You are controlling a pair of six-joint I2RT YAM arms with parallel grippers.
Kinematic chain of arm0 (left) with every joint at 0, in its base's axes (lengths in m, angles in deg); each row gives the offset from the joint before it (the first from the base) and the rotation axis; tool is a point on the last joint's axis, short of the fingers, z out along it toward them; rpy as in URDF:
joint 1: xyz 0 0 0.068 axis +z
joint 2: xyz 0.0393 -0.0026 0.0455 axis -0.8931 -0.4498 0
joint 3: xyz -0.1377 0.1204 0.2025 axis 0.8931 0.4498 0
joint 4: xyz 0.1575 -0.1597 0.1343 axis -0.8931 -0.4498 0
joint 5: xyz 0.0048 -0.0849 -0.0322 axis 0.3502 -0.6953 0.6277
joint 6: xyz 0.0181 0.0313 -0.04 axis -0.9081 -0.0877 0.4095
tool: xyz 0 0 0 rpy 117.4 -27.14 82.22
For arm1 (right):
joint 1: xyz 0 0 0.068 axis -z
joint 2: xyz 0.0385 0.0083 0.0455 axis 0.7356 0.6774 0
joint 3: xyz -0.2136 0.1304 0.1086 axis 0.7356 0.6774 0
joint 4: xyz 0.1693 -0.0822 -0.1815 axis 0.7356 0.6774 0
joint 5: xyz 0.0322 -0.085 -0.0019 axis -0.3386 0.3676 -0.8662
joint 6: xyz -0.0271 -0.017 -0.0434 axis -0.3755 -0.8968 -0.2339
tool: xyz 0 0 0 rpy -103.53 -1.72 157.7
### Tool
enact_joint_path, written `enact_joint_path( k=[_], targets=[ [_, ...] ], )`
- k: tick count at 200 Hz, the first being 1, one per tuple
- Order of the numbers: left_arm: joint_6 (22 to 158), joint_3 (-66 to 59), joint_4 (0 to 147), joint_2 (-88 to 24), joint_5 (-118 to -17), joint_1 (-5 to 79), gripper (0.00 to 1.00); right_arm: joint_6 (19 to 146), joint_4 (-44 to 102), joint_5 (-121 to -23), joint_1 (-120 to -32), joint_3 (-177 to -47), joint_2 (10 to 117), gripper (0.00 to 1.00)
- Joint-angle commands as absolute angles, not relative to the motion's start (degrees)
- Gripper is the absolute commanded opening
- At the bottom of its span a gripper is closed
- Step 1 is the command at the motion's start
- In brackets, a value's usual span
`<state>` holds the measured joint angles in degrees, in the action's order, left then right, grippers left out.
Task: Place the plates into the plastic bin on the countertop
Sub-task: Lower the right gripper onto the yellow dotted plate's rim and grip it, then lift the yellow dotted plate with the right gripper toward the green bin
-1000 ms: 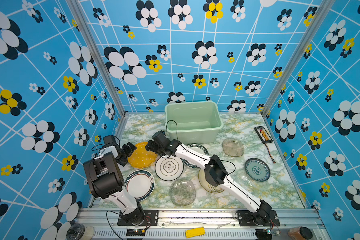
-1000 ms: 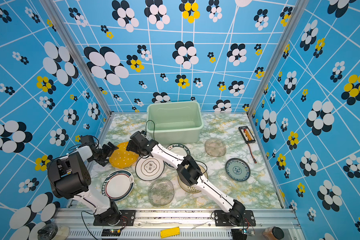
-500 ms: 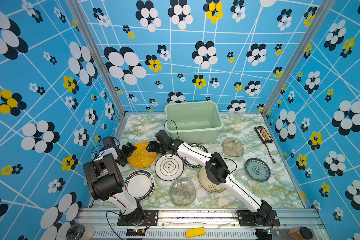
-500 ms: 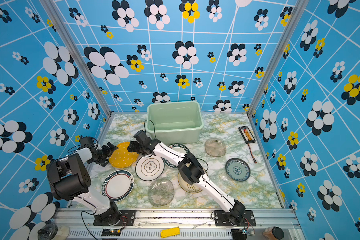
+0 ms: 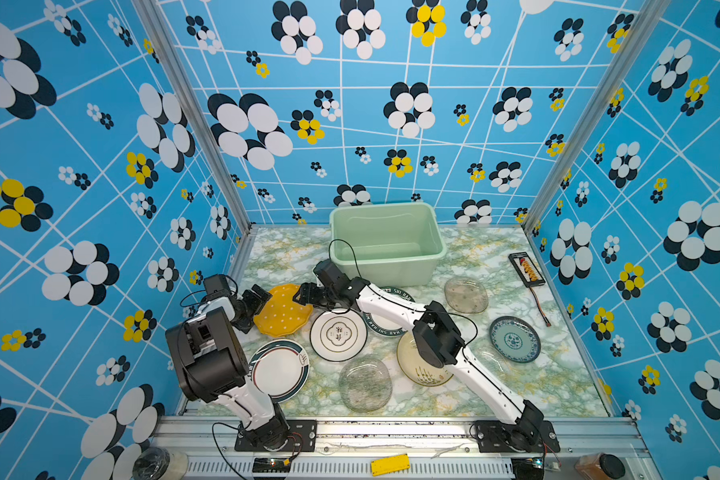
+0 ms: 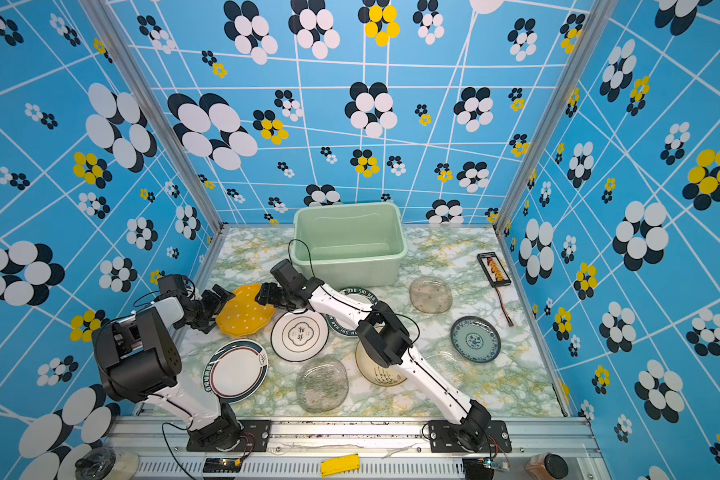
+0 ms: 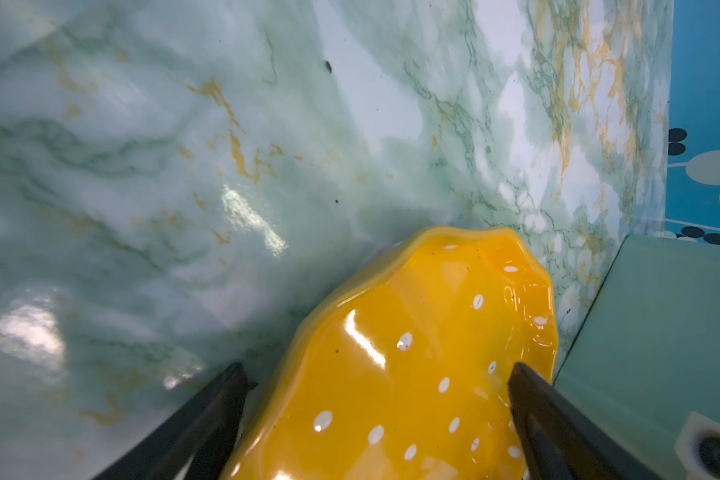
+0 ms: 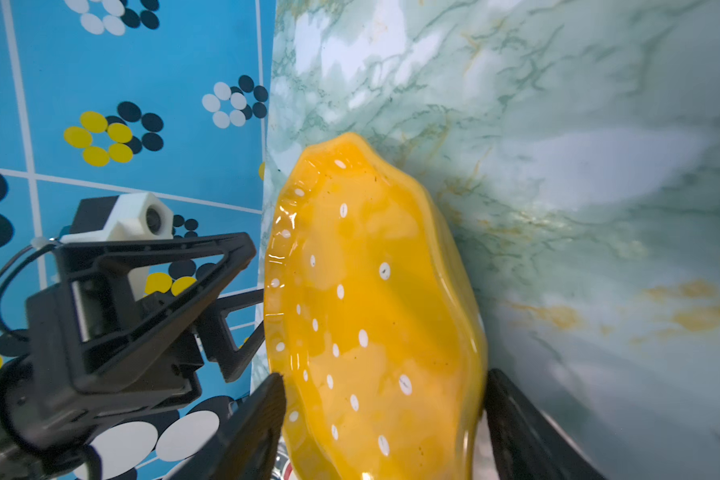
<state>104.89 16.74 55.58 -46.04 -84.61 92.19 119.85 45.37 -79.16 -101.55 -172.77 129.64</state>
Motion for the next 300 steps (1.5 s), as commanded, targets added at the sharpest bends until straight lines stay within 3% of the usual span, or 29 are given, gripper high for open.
enact_joint_path(
  k=[1, 107, 230, 300],
  targets=[
    [105.43, 19.24, 52.66, -46.80, -90.69, 90.81, 0.99, 121.43, 33.98, -88.11, -104.31, -173.21, 123.37, 0.75],
    [105.35, 18.94, 52.84, -47.31, -91.22, 90.83, 0.99, 126.43, 32.97, -87.70, -105.16, -173.56, 125.06, 0.68],
    [105.38, 19.36, 53.02, -46.87, -91.31, 90.81, 0.99, 125.47, 42.54, -80.05, -105.14, -175.55, 125.27, 0.26],
    [106.01, 19.36, 51.83, -43.36, -91.40, 90.79, 0.99, 121.85, 46.23, -75.19, -105.02, -176.88, 122.37, 0.09]
  ],
)
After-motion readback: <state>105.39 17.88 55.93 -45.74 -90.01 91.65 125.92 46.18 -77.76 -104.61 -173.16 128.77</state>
